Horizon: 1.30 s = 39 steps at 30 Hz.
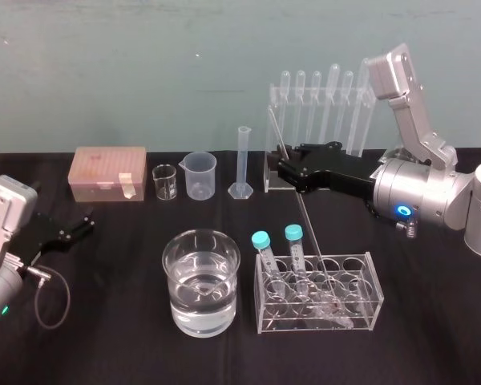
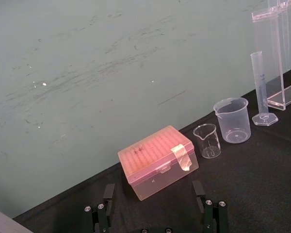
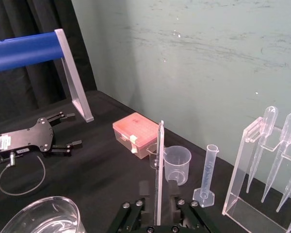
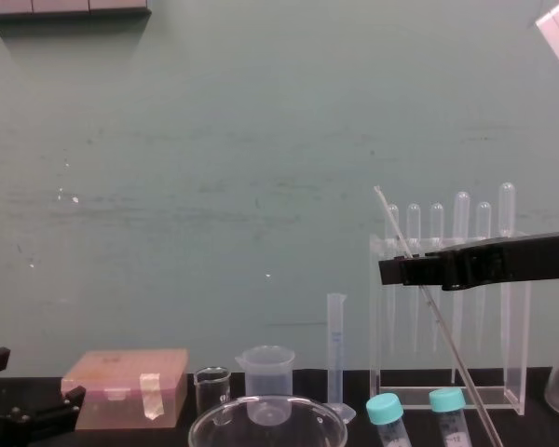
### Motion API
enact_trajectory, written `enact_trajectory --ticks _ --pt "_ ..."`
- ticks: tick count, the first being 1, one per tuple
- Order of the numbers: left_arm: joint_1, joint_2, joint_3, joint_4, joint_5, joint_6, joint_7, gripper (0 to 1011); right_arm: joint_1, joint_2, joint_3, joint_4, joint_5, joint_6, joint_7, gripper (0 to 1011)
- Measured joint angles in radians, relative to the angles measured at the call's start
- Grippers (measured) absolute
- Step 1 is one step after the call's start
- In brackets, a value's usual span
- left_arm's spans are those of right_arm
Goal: Hold the thermometer with one hand and immerse one end into the beaker, then reinsert it into the test tube rack.
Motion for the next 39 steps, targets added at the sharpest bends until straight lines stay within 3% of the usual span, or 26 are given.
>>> enact_trajectory --ticks 7,14,18,20,25,29,36,39 --pt "0.0 0.0 0.0 0.0 0.0 0.0 0.0 1008 0.0 0.001 0.0 -0.001 0.001 0.0 0.001 67" --pt "0.0 0.0 0.0 0.0 0.0 0.0 0.0 1008 -0.003 0.0 0.002 -0.002 0.002 -0.001 0.001 58" --pt "0.0 0.0 0.0 0.0 0.0 0.0 0.0 1008 -0.029 -0.006 0.024 -0.013 0.013 -0.027 0.0 58" --pt "0.0 0.0 0.0 0.0 0.0 0.0 0.0 1008 -0.041 -0.009 0.033 -0.017 0.016 -0.049 -0.001 58" --pt "0.0 0.0 0.0 0.0 0.0 0.0 0.0 1008 -0.103 -0.014 0.078 -0.033 0.019 -0.187 0.019 58" --pt "0.0 0.0 0.0 0.0 0.0 0.0 0.0 1008 -0.149 -0.009 0.109 -0.046 0.019 -0.261 0.037 58" --pt "0.0 0.0 0.0 0.0 0.0 0.0 0.0 1008 -0.225 -0.005 0.177 -0.076 0.065 -0.356 0.082 58" --pt "0.0 0.0 0.0 0.0 0.0 0.0 0.0 1008 -0.237 -0.004 0.199 -0.092 0.083 -0.37 0.093 58"
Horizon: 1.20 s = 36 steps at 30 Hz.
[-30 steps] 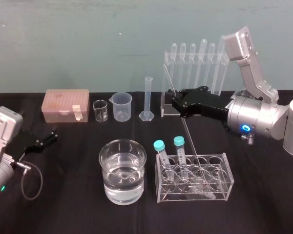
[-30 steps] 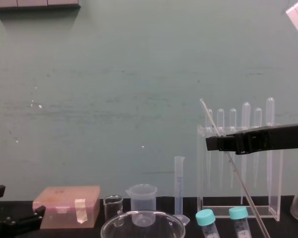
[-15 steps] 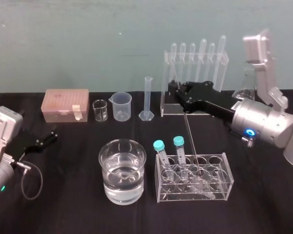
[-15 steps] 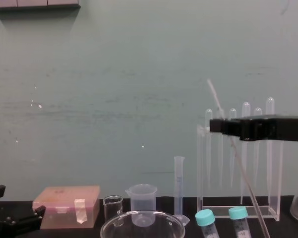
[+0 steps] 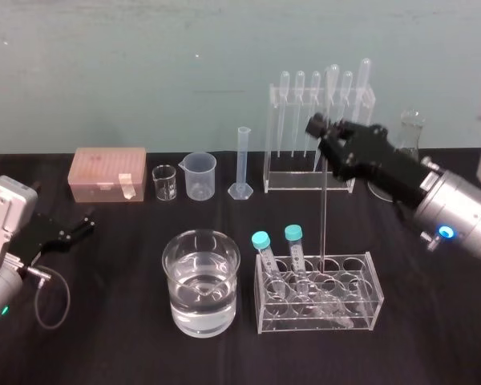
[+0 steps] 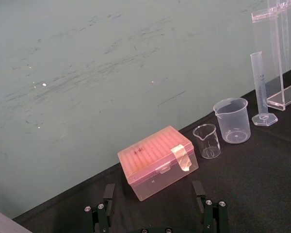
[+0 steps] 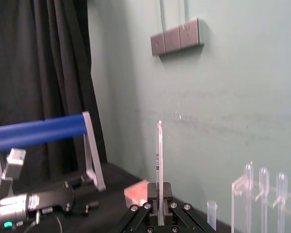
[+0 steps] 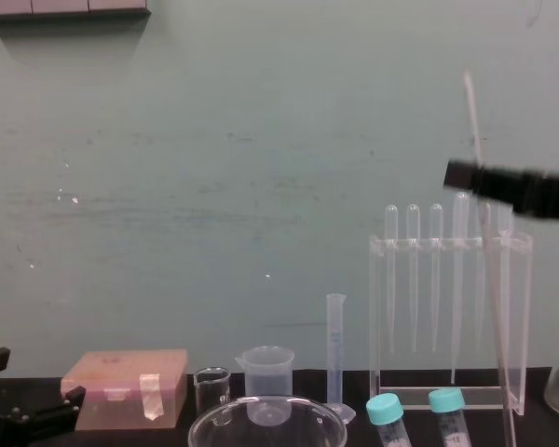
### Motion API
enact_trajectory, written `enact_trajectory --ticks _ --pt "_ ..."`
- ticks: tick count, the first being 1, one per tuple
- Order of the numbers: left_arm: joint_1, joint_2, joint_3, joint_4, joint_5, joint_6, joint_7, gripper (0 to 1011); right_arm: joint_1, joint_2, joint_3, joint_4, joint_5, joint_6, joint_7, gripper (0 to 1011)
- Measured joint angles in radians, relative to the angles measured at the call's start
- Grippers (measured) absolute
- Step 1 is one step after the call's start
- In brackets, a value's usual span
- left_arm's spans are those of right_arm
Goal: Hold the thermometer with one hand and immerse one end into the beaker, then reinsert it into the test tube rack.
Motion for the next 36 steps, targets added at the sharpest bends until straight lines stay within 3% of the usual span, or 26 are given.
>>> enact_trajectory --ticks 7,12,15,18,22,25,26,31,36 --pt "0.0 0.0 0.0 0.0 0.0 0.0 0.0 1008 0.053 0.004 0.034 -0.027 0.032 -0.002 0.031 58" --pt "0.0 0.0 0.0 0.0 0.0 0.0 0.0 1008 0.162 0.009 0.045 -0.042 0.059 0.035 0.051 58" --pt "0.0 0.0 0.0 0.0 0.0 0.0 0.0 1008 0.235 0.002 0.028 -0.028 0.072 0.06 0.069 58" --pt "0.0 0.0 0.0 0.0 0.0 0.0 0.0 1008 0.312 -0.028 -0.017 0.012 0.076 0.071 0.099 58" --pt "0.0 0.0 0.0 0.0 0.0 0.0 0.0 1008 0.358 -0.066 -0.065 0.046 0.08 0.075 0.131 58" --pt "0.0 0.0 0.0 0.0 0.0 0.0 0.0 1008 0.394 -0.125 -0.136 0.079 0.094 0.083 0.177 58" --pt "0.0 0.0 0.0 0.0 0.0 0.0 0.0 1008 0.394 -0.125 -0.136 0.079 0.094 0.083 0.177 58" --pt "0.0 0.0 0.0 0.0 0.0 0.0 0.0 1008 0.413 -0.182 -0.218 0.115 0.112 0.088 0.237 58" --pt "0.0 0.0 0.0 0.0 0.0 0.0 0.0 1008 0.412 -0.203 -0.273 0.151 0.118 0.089 0.274 58"
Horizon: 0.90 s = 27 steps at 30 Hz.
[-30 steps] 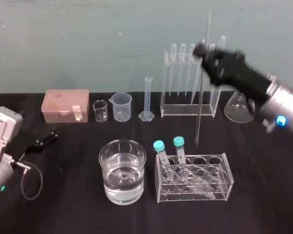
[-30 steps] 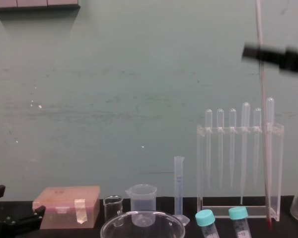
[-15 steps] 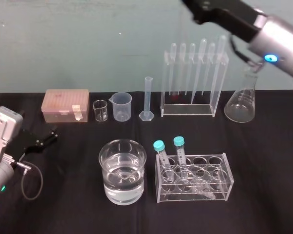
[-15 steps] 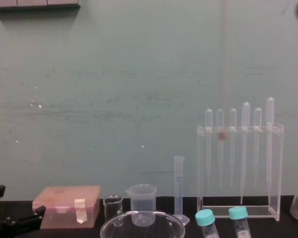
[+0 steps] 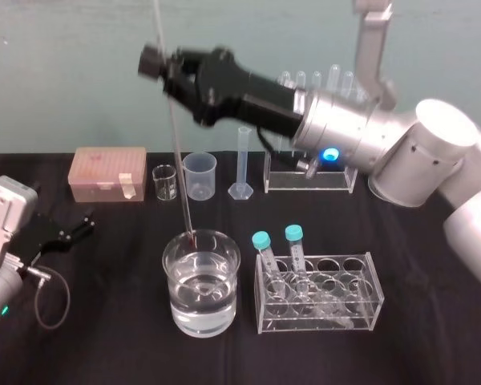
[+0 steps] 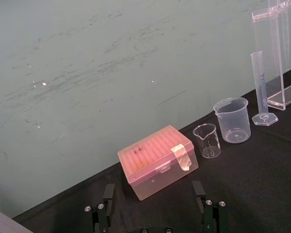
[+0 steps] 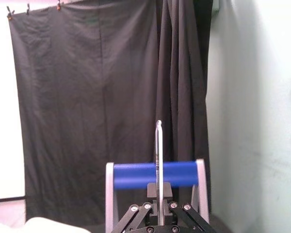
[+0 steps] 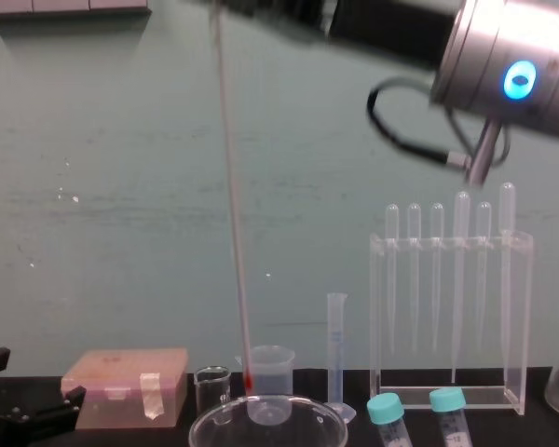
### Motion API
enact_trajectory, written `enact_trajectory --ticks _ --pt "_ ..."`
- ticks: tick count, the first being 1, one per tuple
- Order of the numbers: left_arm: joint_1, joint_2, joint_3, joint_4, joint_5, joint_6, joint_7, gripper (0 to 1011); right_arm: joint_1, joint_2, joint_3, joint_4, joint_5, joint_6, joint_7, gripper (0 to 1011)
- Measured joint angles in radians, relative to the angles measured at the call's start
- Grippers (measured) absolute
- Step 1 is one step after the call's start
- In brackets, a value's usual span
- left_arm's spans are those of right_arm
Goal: Hold the thermometer with one hand and immerse one end into the beaker, then reinsert it into the test tube rack.
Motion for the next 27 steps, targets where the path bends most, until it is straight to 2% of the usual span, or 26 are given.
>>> enact_trajectory --ticks 2,6,12,20,27 --pt "0.0 0.0 0.0 0.0 0.0 0.0 0.0 1008 -0.006 -0.002 -0.027 0.03 -0.008 -0.015 0.014 58" --pt "0.0 0.0 0.0 0.0 0.0 0.0 0.0 1008 -0.018 -0.006 -0.056 0.079 -0.019 -0.042 0.032 58" --pt "0.0 0.0 0.0 0.0 0.0 0.0 0.0 1008 -0.042 -0.015 -0.082 0.145 -0.043 -0.086 0.052 58" --pt "0.0 0.0 0.0 0.0 0.0 0.0 0.0 1008 -0.063 -0.024 -0.088 0.206 -0.076 -0.135 0.073 58" --pt "0.0 0.0 0.0 0.0 0.0 0.0 0.0 1008 -0.072 -0.031 -0.079 0.224 -0.085 -0.147 0.087 58"
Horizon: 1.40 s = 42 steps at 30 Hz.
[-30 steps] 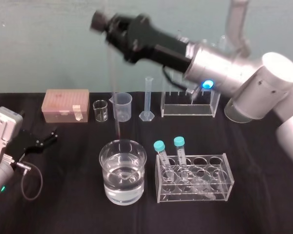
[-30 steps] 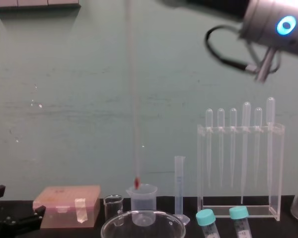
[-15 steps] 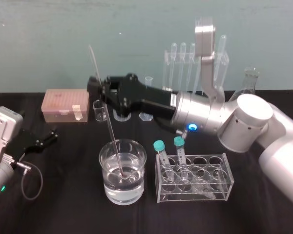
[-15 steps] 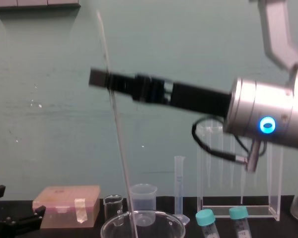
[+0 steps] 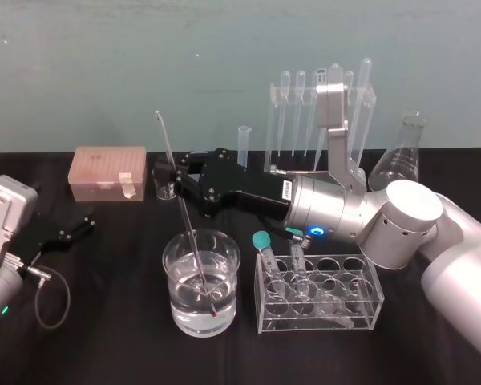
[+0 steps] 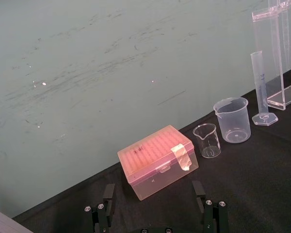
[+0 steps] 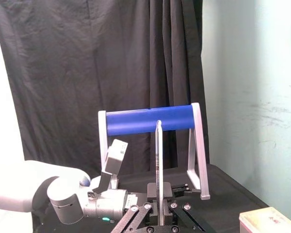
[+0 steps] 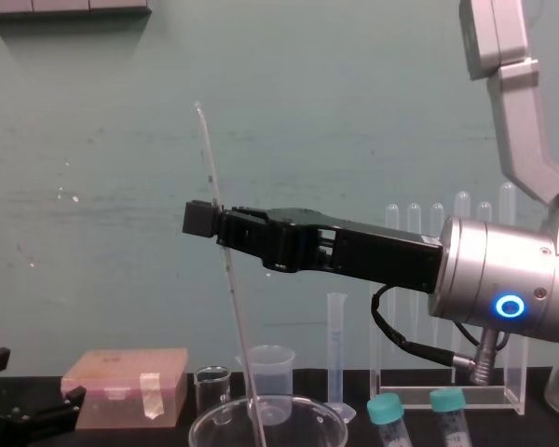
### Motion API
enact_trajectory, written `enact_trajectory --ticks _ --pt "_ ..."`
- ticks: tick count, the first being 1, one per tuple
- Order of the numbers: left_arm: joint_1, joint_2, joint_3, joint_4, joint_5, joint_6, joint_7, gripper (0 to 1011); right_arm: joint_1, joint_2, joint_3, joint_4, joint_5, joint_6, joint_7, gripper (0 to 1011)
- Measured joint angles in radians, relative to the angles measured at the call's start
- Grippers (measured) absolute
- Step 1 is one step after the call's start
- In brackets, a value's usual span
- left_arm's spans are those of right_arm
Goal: Hold the thermometer with one hand and immerse one end into the beaker, then reinsert it into the test tube rack.
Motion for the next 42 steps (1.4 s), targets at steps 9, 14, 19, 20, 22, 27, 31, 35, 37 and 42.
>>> enact_trajectory --ticks 9,14,19,20,22,27,31,35,37,42 --pt "0.0 0.0 0.0 0.0 0.0 0.0 0.0 1008 -0.007 -0.003 0.011 0.002 -0.002 -0.001 0.011 58" --pt "0.0 0.0 0.0 0.0 0.0 0.0 0.0 1008 -0.009 -0.002 0.015 0.0 -0.002 0.002 0.011 58" --pt "0.0 0.0 0.0 0.0 0.0 0.0 0.0 1008 -0.009 -0.002 0.019 -0.002 -0.003 0.006 0.011 58" --pt "0.0 0.0 0.0 0.0 0.0 0.0 0.0 1008 -0.009 -0.001 0.02 -0.002 -0.003 0.006 0.011 58" --pt "0.0 0.0 0.0 0.0 0.0 0.0 0.0 1008 -0.009 -0.001 0.021 -0.003 -0.002 0.007 0.011 58" --pt "0.0 0.0 0.0 0.0 0.0 0.0 0.0 1008 -0.009 -0.001 0.024 -0.003 -0.002 0.009 0.01 58" --pt "0.0 0.0 0.0 0.0 0.0 0.0 0.0 1008 -0.008 -0.001 0.025 -0.003 -0.001 0.011 0.01 58" --pt "0.0 0.0 0.0 0.0 0.0 0.0 0.0 1008 -0.009 0.001 0.025 -0.007 0.0 0.012 0.011 58" --pt "0.0 0.0 0.0 0.0 0.0 0.0 0.0 1008 -0.01 0.002 0.025 -0.008 0.001 0.013 0.011 58" --pt "0.0 0.0 0.0 0.0 0.0 0.0 0.0 1008 -0.013 0.001 0.025 -0.011 0.002 0.014 0.011 58"
